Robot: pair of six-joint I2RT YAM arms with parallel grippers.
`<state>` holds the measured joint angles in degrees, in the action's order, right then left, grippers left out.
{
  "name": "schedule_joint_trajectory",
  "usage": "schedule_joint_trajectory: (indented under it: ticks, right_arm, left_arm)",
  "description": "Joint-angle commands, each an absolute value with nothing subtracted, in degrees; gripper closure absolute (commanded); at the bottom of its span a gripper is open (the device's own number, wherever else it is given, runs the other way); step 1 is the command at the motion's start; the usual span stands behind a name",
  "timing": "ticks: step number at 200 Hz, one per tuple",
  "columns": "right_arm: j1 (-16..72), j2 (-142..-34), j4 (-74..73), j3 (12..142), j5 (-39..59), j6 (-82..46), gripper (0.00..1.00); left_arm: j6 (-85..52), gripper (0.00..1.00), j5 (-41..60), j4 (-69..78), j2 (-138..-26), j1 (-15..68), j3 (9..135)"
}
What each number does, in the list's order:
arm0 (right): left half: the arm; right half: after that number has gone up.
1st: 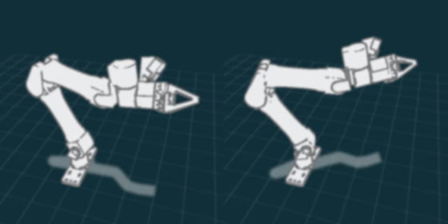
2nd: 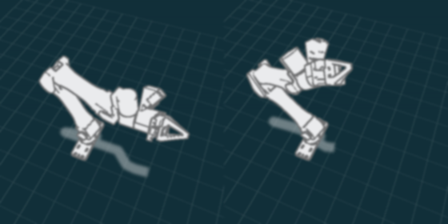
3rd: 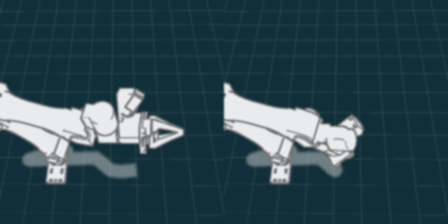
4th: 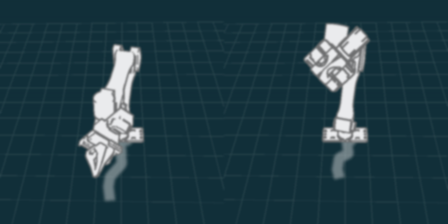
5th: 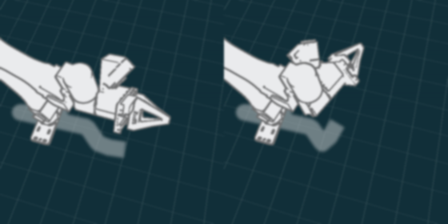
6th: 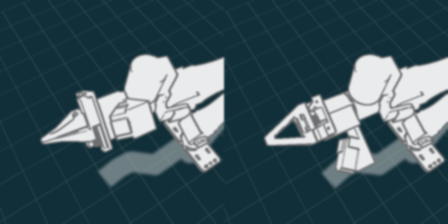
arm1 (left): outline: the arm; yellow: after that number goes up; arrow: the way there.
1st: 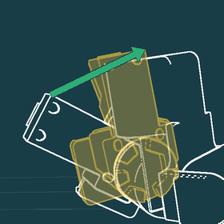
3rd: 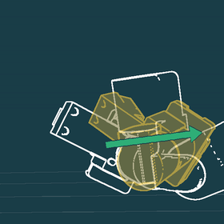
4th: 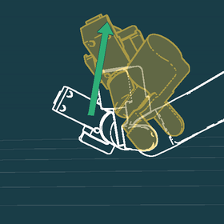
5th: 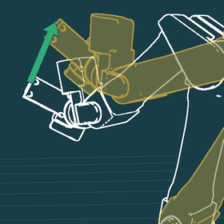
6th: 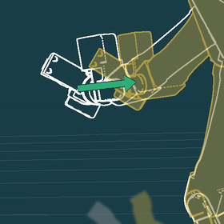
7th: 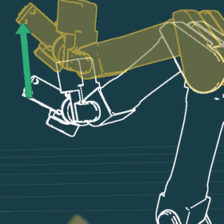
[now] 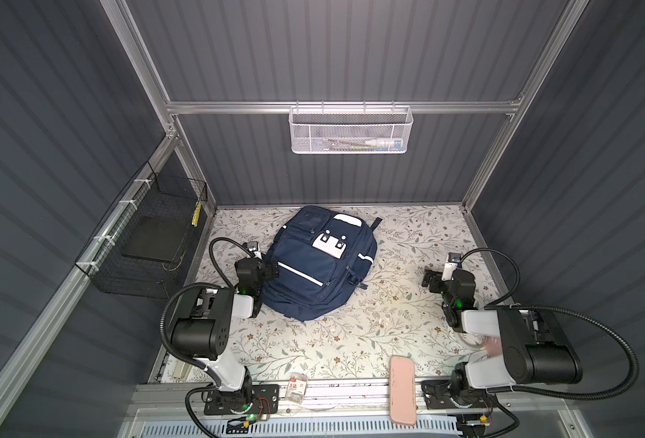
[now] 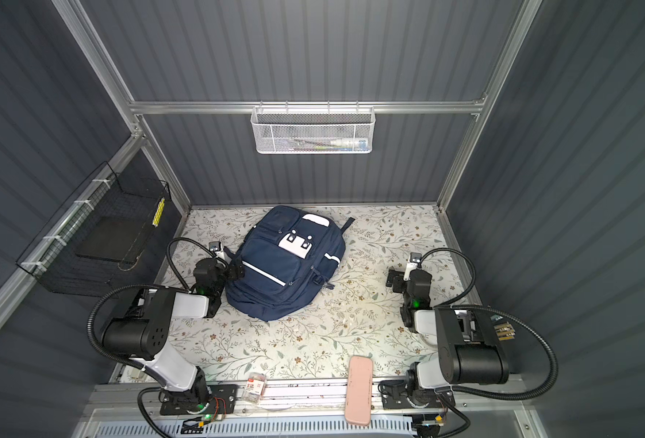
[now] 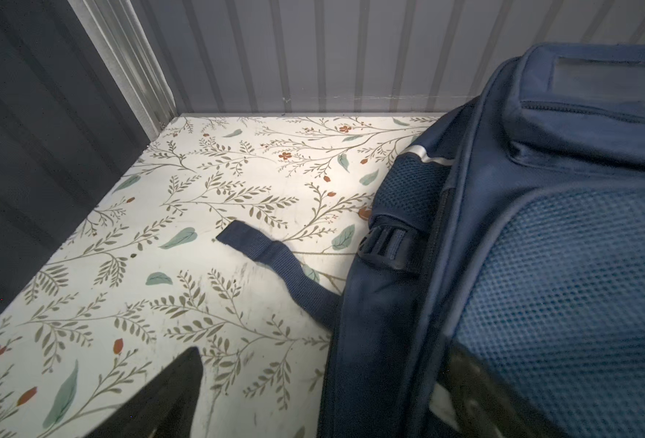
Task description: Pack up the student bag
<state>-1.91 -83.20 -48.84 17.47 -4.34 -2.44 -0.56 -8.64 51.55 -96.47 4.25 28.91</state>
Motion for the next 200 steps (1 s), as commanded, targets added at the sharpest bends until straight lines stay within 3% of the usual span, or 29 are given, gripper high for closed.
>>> schedule_joint_trajectory:
  ticks: [1,109,122,149,175,191,200]
  right_arm:
    - [-2.79,-82.32,-51.95,19.35,-2.38,-2.90,0.01]
    - [-3.52,-82.09,-54.63,18.43,1.08,-2.65,0.01]
    - [-2.94,-75.00,-51.88,16.71,6.85,0.34,0.01]
    - [-0.16,-62.08,-46.70,14.49,7.98,3.26,0.01]
    - [-0.18,-71.20,-46.90,16.64,3.56,2.66,0.01]
    - [-0.22,-79.32,-55.26,17.14,2.42,2.36,0.01]
    - [-0.98,-80.43,-50.08,19.59,-2.15,-0.41,0.01]
  left_arm:
    - [1.32,0.00,-6.47,52.52,-98.60,2.82,27.25]
    - [1.25,0.00,-6.86,52.03,-98.61,2.81,27.48]
    - [1.32,0.00,-6.88,52.03,-98.61,2.81,27.51]
    - [1.33,0.00,-6.96,52.03,-98.61,2.81,27.47]
    - [1.31,0.00,-6.94,51.95,-98.61,2.89,27.51]
    - [1.32,0.00,-6.87,52.03,-98.61,2.82,27.51]
    - [1.32,0.00,-6.86,52.03,-98.61,2.86,27.51]
